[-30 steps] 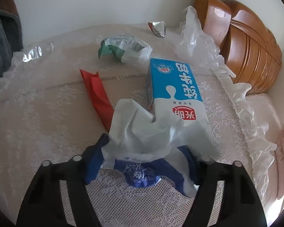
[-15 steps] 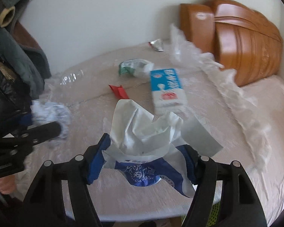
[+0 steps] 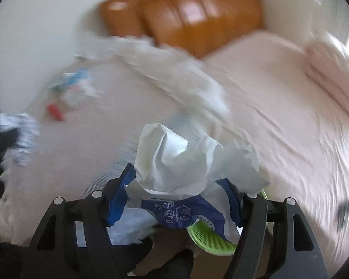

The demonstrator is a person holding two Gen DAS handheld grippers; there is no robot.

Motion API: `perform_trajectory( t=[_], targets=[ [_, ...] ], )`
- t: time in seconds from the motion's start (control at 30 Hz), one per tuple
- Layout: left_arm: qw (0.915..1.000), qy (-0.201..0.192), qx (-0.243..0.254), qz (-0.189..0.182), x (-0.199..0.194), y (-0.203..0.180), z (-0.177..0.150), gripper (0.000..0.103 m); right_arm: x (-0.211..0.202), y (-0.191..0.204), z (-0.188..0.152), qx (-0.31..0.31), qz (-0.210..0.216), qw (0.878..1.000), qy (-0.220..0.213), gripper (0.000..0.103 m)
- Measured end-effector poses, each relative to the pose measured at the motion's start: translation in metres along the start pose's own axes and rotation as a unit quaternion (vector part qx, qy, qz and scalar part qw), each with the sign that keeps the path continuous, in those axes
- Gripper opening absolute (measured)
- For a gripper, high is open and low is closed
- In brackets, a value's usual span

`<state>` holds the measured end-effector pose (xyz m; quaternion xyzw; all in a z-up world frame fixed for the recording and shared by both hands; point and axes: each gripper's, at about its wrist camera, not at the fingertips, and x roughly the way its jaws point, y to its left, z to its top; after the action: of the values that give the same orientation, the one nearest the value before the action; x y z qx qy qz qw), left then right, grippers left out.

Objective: Collect trash
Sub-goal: 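Carry both items to the green wastebasket and open both tools to drop them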

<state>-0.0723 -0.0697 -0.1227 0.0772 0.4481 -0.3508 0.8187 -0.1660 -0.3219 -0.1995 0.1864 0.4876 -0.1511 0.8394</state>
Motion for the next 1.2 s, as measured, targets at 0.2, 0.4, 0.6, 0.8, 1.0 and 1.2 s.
perform_trajectory(
  t=[0.2,0.4,0.6,0.8,1.0,1.2],
  targets=[
    [0.9990,0.016,0.041,-0.006,0.013,-0.042,0.002,0.050,0.080,-0.075,-0.044,0.079,-0.044,0.992,0.089,0.071],
    [0.9974,0.042,0.058,-0.011,0.028,-0.073,-0.001,0.050,0.154,-0.101,-0.079,0.079,-0.043,0.980,0.179,0.094],
    [0.9956,0.060,0.071,-0.013,0.048,-0.108,-0.004,0.050,0.122,-0.123,-0.082,0.088,-0.028,0.983,0.157,0.100],
    [0.9900,0.087,0.105,-0.036,0.087,-0.158,-0.007,0.050,0.051,-0.172,-0.058,0.144,-0.032,0.986,0.080,0.101],
    [0.9781,0.133,0.148,-0.060,0.145,-0.210,-0.024,0.050,-0.018,-0.206,-0.045,0.156,-0.065,0.986,0.010,0.101],
    [0.9590,0.186,0.196,-0.085,0.198,-0.250,-0.055,0.058,-0.050,-0.217,-0.044,0.151,-0.082,0.985,-0.010,0.101]
  ],
)
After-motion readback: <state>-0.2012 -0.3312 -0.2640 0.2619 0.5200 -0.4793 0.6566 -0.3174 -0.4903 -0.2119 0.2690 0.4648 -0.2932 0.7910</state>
